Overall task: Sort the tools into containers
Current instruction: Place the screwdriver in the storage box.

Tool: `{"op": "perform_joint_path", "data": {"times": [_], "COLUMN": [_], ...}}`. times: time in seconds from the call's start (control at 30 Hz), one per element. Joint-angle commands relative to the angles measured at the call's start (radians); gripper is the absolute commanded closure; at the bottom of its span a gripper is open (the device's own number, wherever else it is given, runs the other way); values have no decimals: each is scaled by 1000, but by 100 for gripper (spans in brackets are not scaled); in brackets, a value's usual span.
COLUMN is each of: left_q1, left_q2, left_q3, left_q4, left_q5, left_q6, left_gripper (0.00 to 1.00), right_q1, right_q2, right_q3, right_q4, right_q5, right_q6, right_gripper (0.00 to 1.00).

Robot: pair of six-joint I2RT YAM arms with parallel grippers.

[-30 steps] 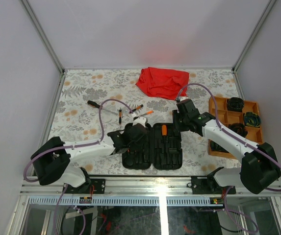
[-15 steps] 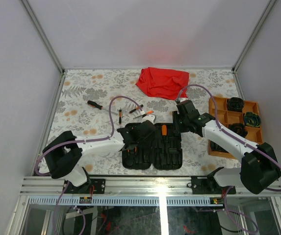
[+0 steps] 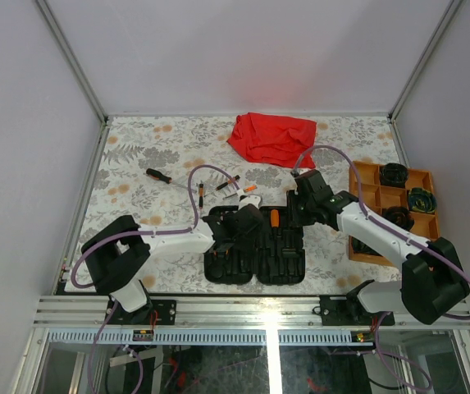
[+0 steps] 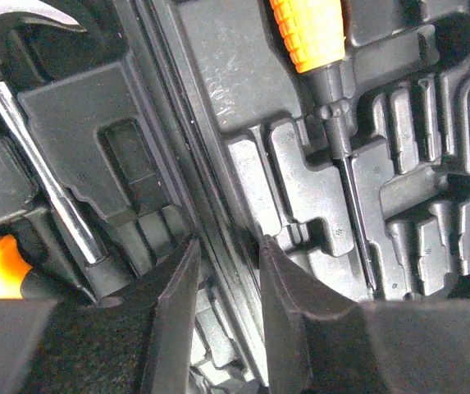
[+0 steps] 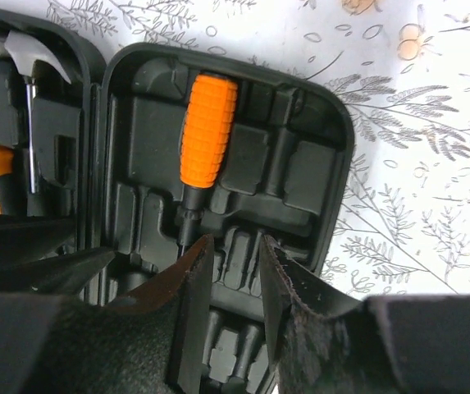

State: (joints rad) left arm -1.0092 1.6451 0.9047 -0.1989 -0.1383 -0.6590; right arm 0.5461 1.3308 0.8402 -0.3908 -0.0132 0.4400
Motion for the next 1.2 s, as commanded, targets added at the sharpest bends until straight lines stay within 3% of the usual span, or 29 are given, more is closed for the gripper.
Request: {"op": "perform_joint_path", "data": {"times": [0.0, 0.27, 0.5, 0.73, 1.17], "left_q1": [-6, -10, -15, -23, -24], "left_q2": [36, 33, 63, 75, 86], "left_q3": [-15, -29, -7, -3, -12], "left_q4": [6, 21, -3, -18, -26], "left_q5": [-9, -17, 2, -22, -41], "left_q6": [-31, -66, -70, -97, -143], "left_gripper": [74, 82, 82, 86, 85], "right_q1": [9, 43, 74, 111, 136], "right_q2": [28, 90, 144, 192, 116], "right_q3": [-1, 1, 19, 55, 26], "right_q4": [33, 59, 111, 66, 76], "right_q5": [-104, -119, -112, -30, 94], "right_q6": [19, 64, 103, 124, 154], "right_gripper": [66, 70, 72, 75, 76]}}
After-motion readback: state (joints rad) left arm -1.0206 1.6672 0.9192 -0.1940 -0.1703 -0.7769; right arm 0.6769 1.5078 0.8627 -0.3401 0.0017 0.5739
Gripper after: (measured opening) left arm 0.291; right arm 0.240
